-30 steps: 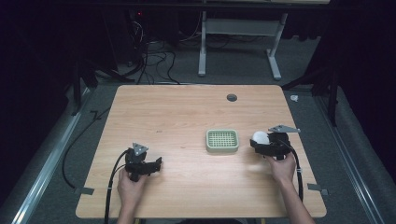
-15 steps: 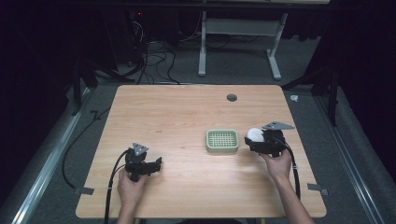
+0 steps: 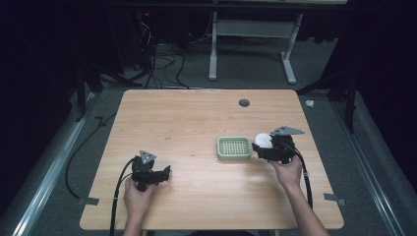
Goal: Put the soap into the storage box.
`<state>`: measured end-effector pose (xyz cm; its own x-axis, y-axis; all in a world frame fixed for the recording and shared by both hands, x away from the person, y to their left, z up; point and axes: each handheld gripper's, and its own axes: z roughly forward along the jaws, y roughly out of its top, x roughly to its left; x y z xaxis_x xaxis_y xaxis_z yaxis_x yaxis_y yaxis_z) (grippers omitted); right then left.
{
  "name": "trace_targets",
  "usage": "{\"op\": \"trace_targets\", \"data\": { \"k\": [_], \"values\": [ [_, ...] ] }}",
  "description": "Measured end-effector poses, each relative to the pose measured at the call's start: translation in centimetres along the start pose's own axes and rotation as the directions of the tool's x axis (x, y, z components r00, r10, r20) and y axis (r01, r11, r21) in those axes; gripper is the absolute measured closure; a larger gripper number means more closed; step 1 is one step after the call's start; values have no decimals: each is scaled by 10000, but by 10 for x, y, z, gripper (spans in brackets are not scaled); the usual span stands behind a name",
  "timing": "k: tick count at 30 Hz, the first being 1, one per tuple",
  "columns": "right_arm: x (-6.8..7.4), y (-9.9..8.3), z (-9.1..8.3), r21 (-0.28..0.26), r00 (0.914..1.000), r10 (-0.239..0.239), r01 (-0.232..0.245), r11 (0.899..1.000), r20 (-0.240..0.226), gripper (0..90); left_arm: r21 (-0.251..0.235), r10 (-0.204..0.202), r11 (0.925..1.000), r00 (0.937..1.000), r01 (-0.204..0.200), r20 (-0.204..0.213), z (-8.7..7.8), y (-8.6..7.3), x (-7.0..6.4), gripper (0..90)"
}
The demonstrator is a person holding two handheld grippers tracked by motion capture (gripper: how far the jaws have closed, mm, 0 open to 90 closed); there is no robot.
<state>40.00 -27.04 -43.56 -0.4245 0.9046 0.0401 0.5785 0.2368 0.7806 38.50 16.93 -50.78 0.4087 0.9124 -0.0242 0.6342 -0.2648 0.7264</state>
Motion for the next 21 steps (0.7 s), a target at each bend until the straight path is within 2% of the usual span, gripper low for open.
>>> {"op": "trace_targets", "data": {
  "k": [10,21],
  "values": [
    [8,8,4,-77,9992,-150,148,9999,-359,251,-5,-5,10000,10000,5,-5,0,0,0,150],
    [18,14,10,-120,9978,-368,362,9993,-550,251,-1,-1,10000,10000,1,0,0,0,0,150]
  ]
}}
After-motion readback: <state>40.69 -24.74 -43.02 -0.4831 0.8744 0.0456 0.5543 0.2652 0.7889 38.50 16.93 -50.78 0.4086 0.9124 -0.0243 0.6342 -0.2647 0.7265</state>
